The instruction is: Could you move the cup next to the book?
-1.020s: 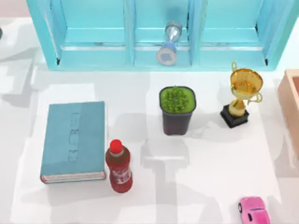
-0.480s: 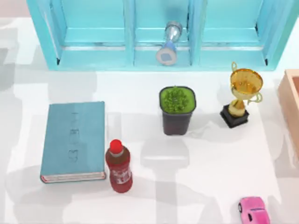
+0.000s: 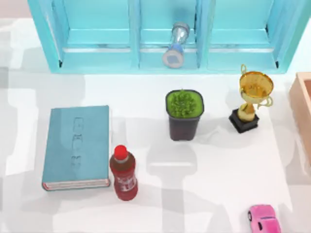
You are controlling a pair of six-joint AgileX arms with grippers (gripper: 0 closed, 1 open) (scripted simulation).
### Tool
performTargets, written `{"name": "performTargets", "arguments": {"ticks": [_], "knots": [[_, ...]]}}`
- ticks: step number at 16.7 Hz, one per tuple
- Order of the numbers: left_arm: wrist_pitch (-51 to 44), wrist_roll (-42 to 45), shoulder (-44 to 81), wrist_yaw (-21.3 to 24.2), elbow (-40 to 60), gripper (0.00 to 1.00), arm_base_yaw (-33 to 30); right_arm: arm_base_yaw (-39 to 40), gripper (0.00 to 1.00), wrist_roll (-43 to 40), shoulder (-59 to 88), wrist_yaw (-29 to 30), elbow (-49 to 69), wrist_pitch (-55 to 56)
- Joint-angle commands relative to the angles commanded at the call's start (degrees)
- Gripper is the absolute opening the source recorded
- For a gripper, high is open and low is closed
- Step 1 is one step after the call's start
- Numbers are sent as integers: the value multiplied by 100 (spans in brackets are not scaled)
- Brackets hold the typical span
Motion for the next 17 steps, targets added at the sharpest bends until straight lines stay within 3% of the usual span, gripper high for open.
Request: {"name": "performTargets", "arguments": {"ticks": [12,17], "knots": [[0,0,0,0,0,2,0,0,100,0,0,0,0,0],[0,0,0,0,0,0,0,0,100,0,0,0,0,0]]}}
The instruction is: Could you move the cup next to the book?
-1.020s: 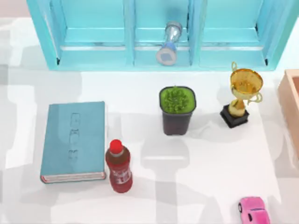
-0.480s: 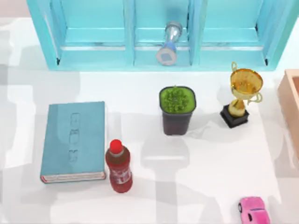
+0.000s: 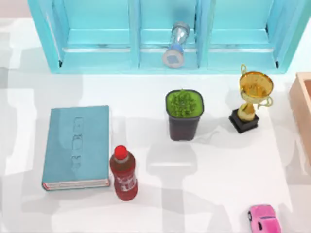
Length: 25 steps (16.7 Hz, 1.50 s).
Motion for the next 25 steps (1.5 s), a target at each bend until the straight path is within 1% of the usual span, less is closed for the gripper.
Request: {"name": "performTargets", "arguments": {"ticks": [5,7,19,25], "knots": [[8,0,-63,0,-15,0,-37,0,100,0,0,0,0,0],[94,-17,-209,2,-203,0,-38,0,100,0,0,0,0,0],[647,-4,-1715,-19,-2320,0,-40,0,100,0,0,0,0,0],[673,15,-1751,-26,-2381,0,-39,0,100,0,0,0,0,0]]}}
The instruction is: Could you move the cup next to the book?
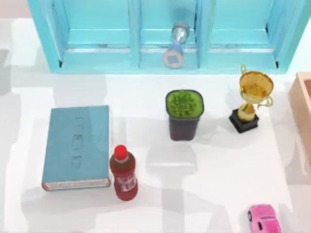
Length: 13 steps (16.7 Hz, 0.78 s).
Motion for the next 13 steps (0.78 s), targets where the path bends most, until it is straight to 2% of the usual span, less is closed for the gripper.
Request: {"name": "performTargets", "arguments": {"ticks": [3,6,9,13], "knots": [[65,-354,-314,204,-263,0,-70,0,100,0,0,0,0,0],[196,-1254,-1023,678,-902,0,-266,0,100,0,0,0,0,0],[332,-2653,-1983,1321,-1892,0,-561,0,100,0,0,0,0,0],[432,-5002,-3410,2282,-3659,0,-1034,0,100,0,0,0,0,0]]}}
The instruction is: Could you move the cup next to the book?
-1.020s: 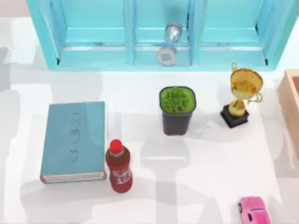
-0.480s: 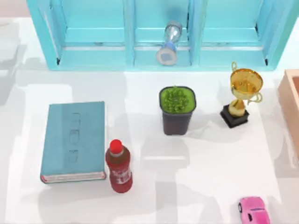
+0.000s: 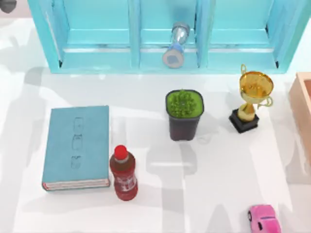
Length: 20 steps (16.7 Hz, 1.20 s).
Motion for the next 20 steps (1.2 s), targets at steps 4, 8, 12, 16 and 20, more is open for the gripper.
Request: {"name": "performTargets", "arguments": {"ticks": [4,8,12,16,20], "knots": [[5,-2446,-1401,913,-1996,0,-476,0,100,0,0,0,0,0],[-18,-4480,-2682,1620,-3820,0,-829,0,100,0,0,0,0,0],[-9,-5908,-3733,2042,-5172,0,-1016,0,100,0,0,0,0,0],[25,-6679,-4344,2207,-5857,0,-1072,0,100,0,0,0,0,0],[29,-6739,-4392,2216,-5905,0,-1073,0,100,0,0,0,0,0]]}}
